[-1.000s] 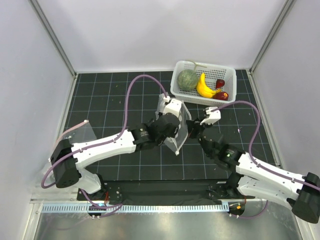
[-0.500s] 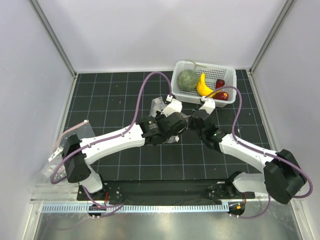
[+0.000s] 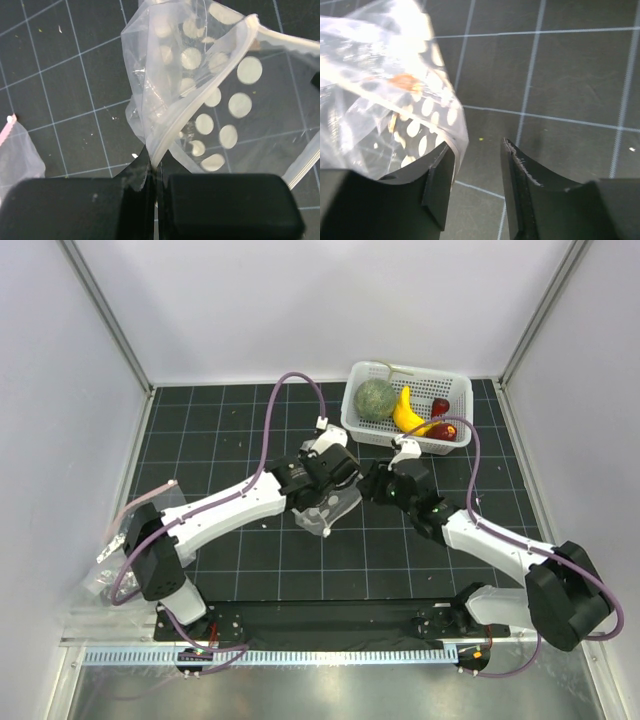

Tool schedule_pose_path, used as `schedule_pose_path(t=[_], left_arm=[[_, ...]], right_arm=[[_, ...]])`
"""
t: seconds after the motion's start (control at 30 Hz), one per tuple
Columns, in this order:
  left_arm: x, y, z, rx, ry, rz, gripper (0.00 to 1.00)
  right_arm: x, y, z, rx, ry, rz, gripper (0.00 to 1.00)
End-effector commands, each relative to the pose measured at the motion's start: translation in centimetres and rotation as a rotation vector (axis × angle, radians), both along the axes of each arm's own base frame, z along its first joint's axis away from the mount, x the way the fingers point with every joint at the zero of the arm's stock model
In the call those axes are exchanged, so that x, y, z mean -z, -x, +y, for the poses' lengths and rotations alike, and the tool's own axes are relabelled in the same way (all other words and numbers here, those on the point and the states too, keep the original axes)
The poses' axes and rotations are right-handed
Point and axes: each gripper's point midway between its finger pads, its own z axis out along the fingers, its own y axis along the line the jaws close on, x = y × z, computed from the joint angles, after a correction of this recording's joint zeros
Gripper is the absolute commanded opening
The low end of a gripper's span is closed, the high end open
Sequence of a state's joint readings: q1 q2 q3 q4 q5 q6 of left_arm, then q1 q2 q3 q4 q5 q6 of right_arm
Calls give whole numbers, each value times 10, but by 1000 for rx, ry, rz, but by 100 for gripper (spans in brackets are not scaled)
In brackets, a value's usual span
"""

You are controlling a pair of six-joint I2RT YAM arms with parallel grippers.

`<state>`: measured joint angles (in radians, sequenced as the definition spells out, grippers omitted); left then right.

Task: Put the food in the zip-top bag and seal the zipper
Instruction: Open the zipper of the food storage bag, then pick up the fake fruit from the bin.

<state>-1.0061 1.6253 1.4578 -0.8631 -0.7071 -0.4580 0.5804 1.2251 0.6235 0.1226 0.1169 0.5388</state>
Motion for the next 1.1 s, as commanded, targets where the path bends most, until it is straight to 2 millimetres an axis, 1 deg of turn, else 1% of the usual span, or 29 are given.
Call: schedule_pose_path(t=[0.0, 0.07, 0.1, 0.13, 0.2, 0.23, 0.27, 0.3, 0.33, 0.37, 0.4, 0.43, 0.47, 0.5, 0.53, 0.6, 0.63, 0.67, 0.7, 0.73, 0.77, 0.8, 0.83, 0.9, 0.93, 0.97, 1.0, 1.03, 1.07], left_arm=[[11, -8, -8, 18, 30, 35, 0], [16, -13, -5, 8, 30, 46, 0], [17, -14, -4, 5, 32, 48, 0], [18, -17, -3, -1, 42, 47, 0], [21, -23, 3, -21, 49, 53, 0], [21, -25, 5, -25, 49, 54, 0], [21, -28, 9, -41, 48, 47, 0], [20, -29, 11, -48, 48, 41, 0], [19, -30, 12, -53, 53, 32, 0], [17, -30, 15, -59, 53, 22, 0], [15, -31, 16, -62, 58, 13, 0], [12, -31, 16, -62, 63, 7, 0], [11, -30, 16, -63, 67, 5, 0], [8, -30, 18, -65, 77, -3, 0], [5, -29, 19, -66, 80, -9, 0], [1, -28, 23, -73, 86, -23, 0], [0, -27, 23, -74, 89, -25, 0], [-1, -26, 23, -74, 95, -29, 0], [-4, -26, 23, -73, 104, -34, 0], [-4, -25, 23, -70, 106, -32, 0], [-6, -24, 22, -66, 111, -36, 0], [-8, -23, 21, -62, 118, -39, 0], [-10, -22, 20, -57, 119, -41, 0], [-12, -17, 15, -40, 129, -44, 0], [-14, -16, 14, -33, 137, -43, 0], [-14, -14, 12, -26, 140, -42, 0], [-14, -14, 12, -26, 142, -42, 0], [-13, -14, 11, -24, 140, -41, 0], [-13, -15, 13, -26, 129, -45, 0]], right_arm=[[-19, -6, 17, -81, -46, -61, 52], [-19, -5, 20, -96, -49, -61, 58], [-19, -4, 20, -101, -51, -61, 62], [-24, -4, 21, -104, -59, -73, 70], [-28, -2, 20, -109, -62, -86, 77], [-30, -1, 19, -110, -64, -94, 79], [-41, 0, 18, -109, -80, -124, 81], [-46, 2, 17, -107, -86, -136, 82], [-50, 2, 14, -95, -89, -151, 84], [-62, 1, 10, -76, -97, -185, 85], [-66, -7, -3, 3, -69, -202, 87], [-72, -11, -9, 43, -55, -204, 91], [-77, -17, -17, 86, -47, -207, 91], [-72, -22, -24, 124, -16, -180, 91], [-88, -31, -23, 140, -26, -200, 91], [-95, -52, -28, 191, 1, -192, 93], [-99, -61, -37, 247, 20, -198, 96], [-99, -69, -40, 278, 27, -195, 99], [-93, -83, -48, 316, 41, -180, 100], [-102, -95, -51, 348, 25, -193, 100], [-102, -104, -55, 373, 13, -190, 100], [-114, -118, -66, 418, -9, -208, 100], [-99, -131, -69, 439, 0, -177, 100], [-97, -149, -80, 510, -32, -166, 100], [-92, -166, -91, 548, -36, -159, 100], [-89, -174, -96, 576, -46, -159, 100], [-100, -186, -97, 594, -71, -193, 100], [-98, -196, -107, 619, -74, -203, 100], [-81, -208, -109, 630, -63, -188, 100]])
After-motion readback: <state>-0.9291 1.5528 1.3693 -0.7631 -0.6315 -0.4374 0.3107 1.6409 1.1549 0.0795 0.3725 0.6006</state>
